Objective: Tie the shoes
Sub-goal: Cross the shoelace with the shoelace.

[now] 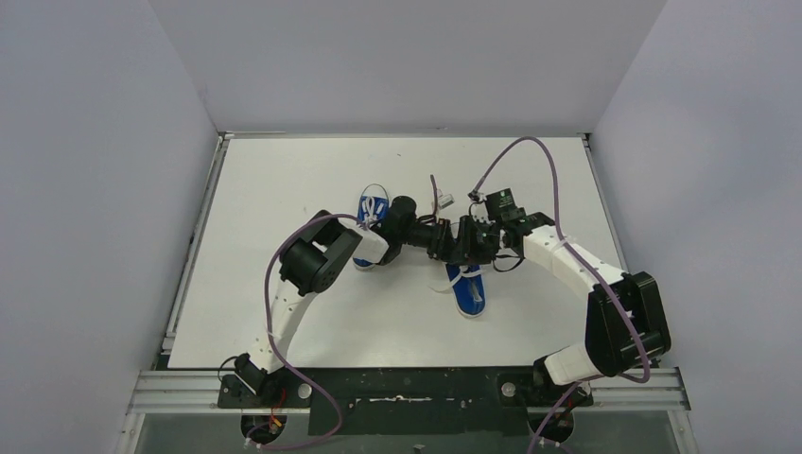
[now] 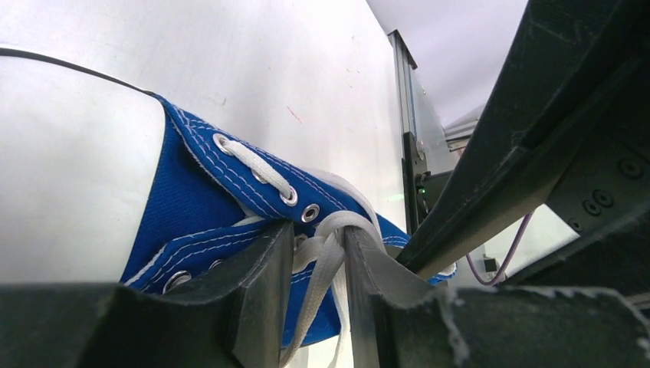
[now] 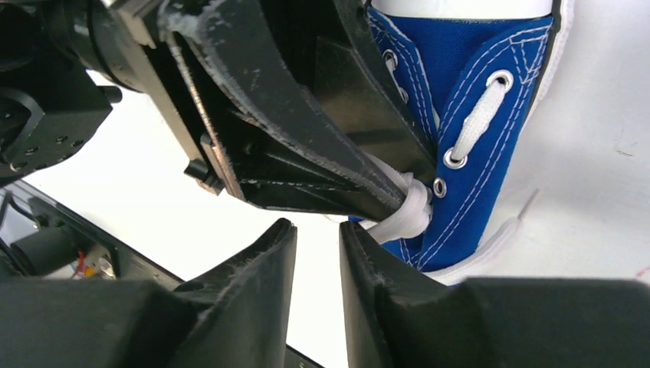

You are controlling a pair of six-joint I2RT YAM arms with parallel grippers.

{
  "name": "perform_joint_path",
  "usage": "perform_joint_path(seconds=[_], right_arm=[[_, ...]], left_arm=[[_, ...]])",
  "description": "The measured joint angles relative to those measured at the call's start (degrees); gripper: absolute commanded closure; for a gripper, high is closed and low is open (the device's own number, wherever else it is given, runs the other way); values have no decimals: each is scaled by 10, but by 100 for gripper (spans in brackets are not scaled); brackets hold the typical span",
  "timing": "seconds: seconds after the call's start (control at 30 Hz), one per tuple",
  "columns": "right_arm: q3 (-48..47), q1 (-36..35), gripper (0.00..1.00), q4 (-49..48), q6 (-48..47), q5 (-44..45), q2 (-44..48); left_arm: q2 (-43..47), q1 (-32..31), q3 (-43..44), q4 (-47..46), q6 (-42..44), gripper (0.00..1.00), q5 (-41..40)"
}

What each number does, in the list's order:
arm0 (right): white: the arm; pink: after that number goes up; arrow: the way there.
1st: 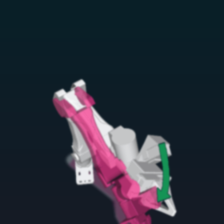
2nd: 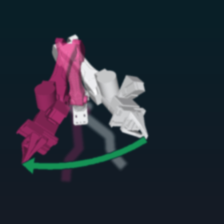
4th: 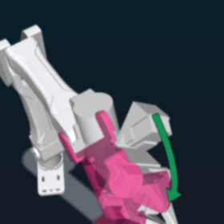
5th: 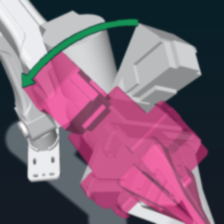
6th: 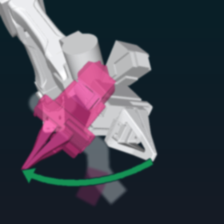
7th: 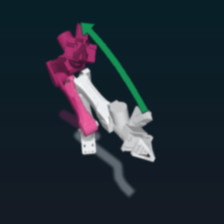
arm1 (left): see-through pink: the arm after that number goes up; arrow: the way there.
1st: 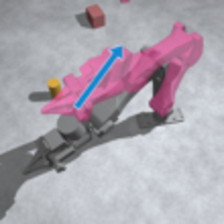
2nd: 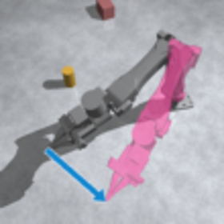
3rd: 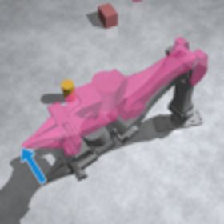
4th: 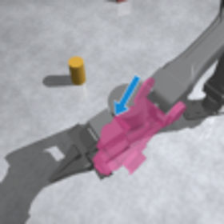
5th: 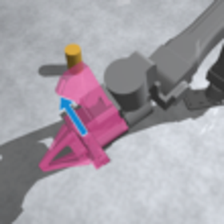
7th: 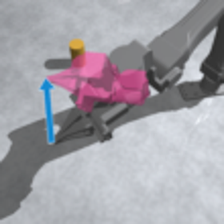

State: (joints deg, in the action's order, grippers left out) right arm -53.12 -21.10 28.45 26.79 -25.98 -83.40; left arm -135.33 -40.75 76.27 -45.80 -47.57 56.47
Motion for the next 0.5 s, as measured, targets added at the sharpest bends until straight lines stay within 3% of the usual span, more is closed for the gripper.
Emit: perform_joint_path(seconds=[0.5], right_arm=[[-68, 29, 56, 130, -37, 17, 27]], left_arm=[[-9, -2, -6, -45, -18, 71, -10]])
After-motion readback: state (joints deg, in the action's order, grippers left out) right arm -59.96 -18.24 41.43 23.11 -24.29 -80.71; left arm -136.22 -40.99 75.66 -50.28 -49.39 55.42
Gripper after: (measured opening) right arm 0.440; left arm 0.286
